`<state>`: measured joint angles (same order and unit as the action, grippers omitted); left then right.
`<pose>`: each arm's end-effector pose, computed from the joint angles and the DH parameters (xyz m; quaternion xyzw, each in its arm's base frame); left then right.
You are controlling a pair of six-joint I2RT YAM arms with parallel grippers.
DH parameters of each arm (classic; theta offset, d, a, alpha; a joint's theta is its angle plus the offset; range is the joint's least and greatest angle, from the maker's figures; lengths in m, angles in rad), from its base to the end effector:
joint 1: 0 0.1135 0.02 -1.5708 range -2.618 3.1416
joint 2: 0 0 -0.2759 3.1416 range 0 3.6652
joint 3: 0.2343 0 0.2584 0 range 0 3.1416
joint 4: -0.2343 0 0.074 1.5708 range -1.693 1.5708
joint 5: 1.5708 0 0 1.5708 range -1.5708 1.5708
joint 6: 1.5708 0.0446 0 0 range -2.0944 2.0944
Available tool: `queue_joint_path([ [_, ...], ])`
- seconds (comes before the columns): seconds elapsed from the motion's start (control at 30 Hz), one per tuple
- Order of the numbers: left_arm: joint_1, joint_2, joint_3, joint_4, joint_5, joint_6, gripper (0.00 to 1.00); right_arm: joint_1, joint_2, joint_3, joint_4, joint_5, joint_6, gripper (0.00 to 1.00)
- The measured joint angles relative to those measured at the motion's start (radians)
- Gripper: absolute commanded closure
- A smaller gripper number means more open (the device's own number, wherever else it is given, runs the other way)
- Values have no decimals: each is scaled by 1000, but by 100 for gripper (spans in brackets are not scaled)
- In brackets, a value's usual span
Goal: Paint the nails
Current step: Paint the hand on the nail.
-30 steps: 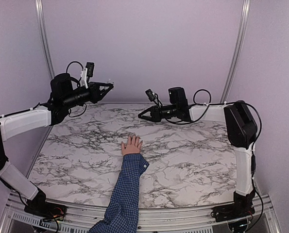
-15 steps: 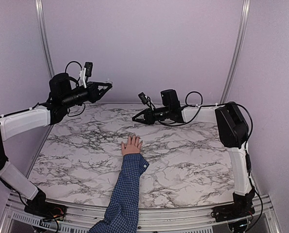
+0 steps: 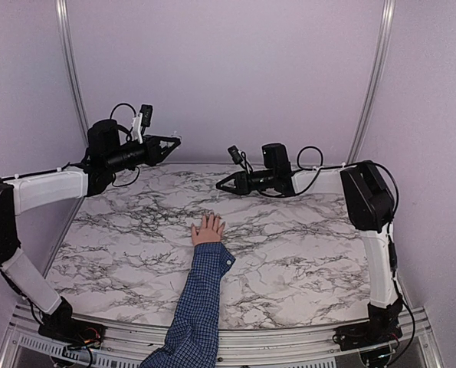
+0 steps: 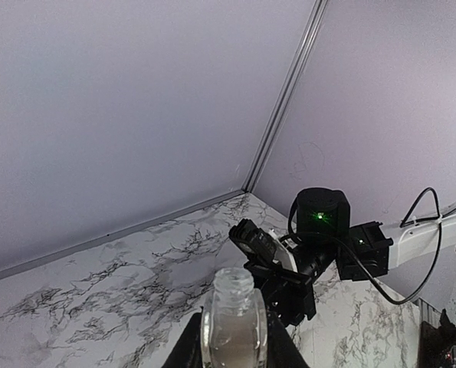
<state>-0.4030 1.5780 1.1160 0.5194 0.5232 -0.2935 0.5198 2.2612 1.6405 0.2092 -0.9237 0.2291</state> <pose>0.3465 -0.1719 0.3375 0.2241 0.6519 -0.4066 0.5996 0.4402 0.2929 0.1885 -0.3500 0.7058 0.5263 0.3200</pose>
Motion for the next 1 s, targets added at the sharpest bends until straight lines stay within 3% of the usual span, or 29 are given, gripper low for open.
queue_joint_path([
  [0.5, 5, 13, 22, 7, 3, -17, 100, 19, 143, 150, 20, -14, 34, 100],
  [1.0, 10, 13, 22, 7, 7, -17, 100, 37, 149, 182, -90, 0, -6, 100],
])
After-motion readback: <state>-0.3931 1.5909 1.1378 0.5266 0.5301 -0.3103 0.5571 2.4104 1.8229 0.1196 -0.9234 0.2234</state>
